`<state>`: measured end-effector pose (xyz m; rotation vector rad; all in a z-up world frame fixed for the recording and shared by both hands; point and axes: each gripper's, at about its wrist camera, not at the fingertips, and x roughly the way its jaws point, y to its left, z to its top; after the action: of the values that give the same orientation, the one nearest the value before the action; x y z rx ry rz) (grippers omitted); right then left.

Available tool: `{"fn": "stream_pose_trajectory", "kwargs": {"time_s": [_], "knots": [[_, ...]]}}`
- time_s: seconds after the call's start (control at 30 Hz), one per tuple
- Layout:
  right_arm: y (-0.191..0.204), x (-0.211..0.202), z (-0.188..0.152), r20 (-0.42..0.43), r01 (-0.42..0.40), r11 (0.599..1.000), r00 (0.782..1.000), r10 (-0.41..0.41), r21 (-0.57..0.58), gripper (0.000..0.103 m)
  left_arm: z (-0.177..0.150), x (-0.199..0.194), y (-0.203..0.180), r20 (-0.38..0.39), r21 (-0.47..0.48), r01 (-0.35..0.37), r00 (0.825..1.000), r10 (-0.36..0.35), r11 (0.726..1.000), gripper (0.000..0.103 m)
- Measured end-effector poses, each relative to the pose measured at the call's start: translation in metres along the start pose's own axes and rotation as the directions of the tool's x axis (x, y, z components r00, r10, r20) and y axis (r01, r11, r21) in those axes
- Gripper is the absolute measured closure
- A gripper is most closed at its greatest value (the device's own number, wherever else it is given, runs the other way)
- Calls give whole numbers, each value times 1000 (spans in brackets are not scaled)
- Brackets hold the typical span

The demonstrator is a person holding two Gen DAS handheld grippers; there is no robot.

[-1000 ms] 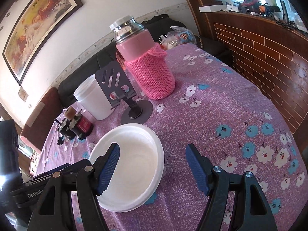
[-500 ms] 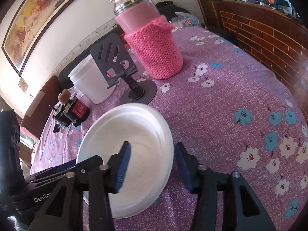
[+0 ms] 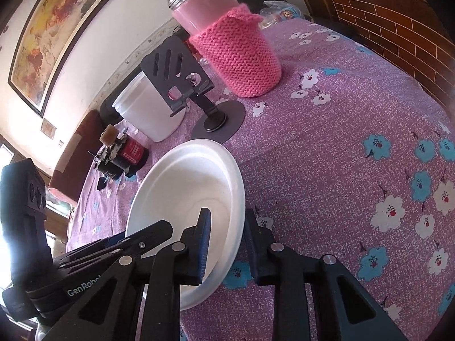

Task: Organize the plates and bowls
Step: 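Grasp the large white bowl's rim with both grippers, then lift the white bowl with both grippers and carry it toward the red plates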

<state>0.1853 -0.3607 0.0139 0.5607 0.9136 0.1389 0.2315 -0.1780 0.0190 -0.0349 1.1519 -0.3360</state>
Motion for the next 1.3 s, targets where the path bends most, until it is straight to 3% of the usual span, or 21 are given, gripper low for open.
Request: {"fn": "stream_pose_trajectory", "kwargs": {"time_s": [0.2,0.47,0.8,1.3], "knots": [[1,-3,-1,5,-4,1000,1000,4,1,78,-1,-12,-6,32,28,-17,999,16,999,83],[14,-8,-6,30,-1,999,1000,2,-43,79,-6,-40,-11,96,52,-35,995,30,998,83],[41,-9,-17,43,7,990,999,-1,-143,80,-29,-68,9,118,-17,2,993,0,1000,83],[123,-33,-48,54,37,950,998,-21,-311,80,-71,-127,66,165,-132,66,985,-44,989,83]]}}
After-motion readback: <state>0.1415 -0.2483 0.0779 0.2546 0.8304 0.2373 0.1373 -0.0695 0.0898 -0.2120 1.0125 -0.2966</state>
